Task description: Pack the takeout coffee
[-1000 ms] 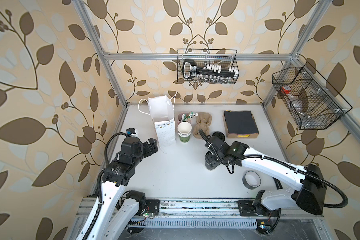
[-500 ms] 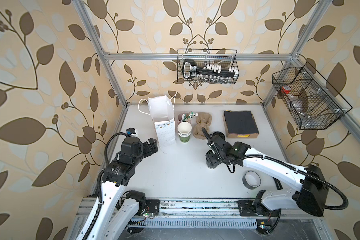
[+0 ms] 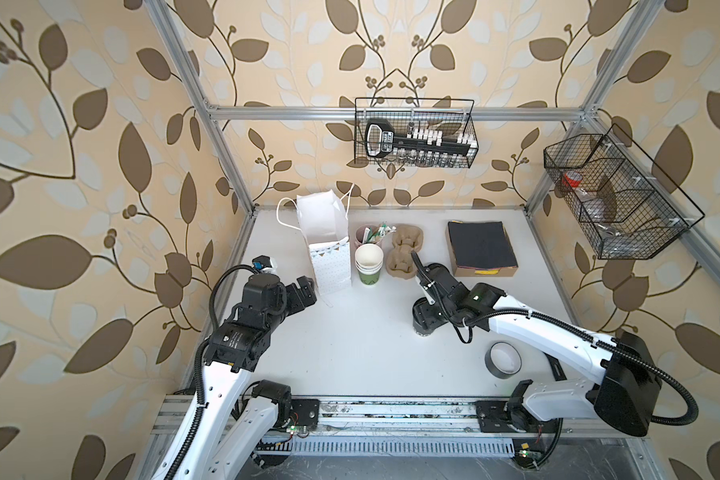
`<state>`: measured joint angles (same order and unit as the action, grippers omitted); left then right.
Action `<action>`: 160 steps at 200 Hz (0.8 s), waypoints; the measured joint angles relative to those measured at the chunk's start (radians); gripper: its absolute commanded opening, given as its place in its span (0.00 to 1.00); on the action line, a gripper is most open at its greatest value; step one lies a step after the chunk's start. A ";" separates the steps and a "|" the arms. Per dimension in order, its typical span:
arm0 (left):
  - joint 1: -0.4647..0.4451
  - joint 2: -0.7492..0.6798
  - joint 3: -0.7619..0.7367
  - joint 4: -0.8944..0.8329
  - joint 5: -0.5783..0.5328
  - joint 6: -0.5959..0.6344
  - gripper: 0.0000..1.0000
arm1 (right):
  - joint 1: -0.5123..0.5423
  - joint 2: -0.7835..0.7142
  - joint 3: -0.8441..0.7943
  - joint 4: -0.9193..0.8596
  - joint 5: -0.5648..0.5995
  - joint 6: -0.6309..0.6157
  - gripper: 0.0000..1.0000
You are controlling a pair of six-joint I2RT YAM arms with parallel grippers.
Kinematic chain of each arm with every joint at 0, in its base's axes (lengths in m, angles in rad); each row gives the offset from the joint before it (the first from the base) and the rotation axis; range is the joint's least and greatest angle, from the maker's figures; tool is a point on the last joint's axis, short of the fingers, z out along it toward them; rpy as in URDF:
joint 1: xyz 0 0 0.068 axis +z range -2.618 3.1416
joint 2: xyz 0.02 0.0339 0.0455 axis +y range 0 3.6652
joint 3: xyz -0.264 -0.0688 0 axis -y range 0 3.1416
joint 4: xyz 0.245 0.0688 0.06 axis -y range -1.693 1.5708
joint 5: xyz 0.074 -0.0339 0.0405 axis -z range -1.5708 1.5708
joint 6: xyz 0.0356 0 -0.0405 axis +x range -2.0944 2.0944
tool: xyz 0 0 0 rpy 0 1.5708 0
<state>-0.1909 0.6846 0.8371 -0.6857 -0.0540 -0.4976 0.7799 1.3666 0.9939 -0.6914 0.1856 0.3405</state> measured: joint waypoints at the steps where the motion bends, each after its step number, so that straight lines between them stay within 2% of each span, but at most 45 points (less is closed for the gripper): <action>1: 0.000 0.000 0.000 0.000 0.000 0.000 0.99 | 0.000 0.000 0.000 0.000 0.000 0.000 0.73; 72: 0.000 0.011 0.000 0.000 0.005 0.000 0.99 | 0.032 0.026 -0.019 0.074 0.049 0.030 0.66; 111: 0.000 0.037 0.000 0.000 0.039 0.001 0.99 | 0.062 0.018 -0.015 0.069 0.065 0.045 0.71; 160: 0.000 0.101 0.000 -0.002 0.086 0.003 0.99 | 0.098 0.015 0.018 -0.026 0.045 0.059 0.73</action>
<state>-0.1909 0.7853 0.8371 -0.6880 0.0319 -0.4942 0.8776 1.3815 1.0122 -0.7170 0.2310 0.3996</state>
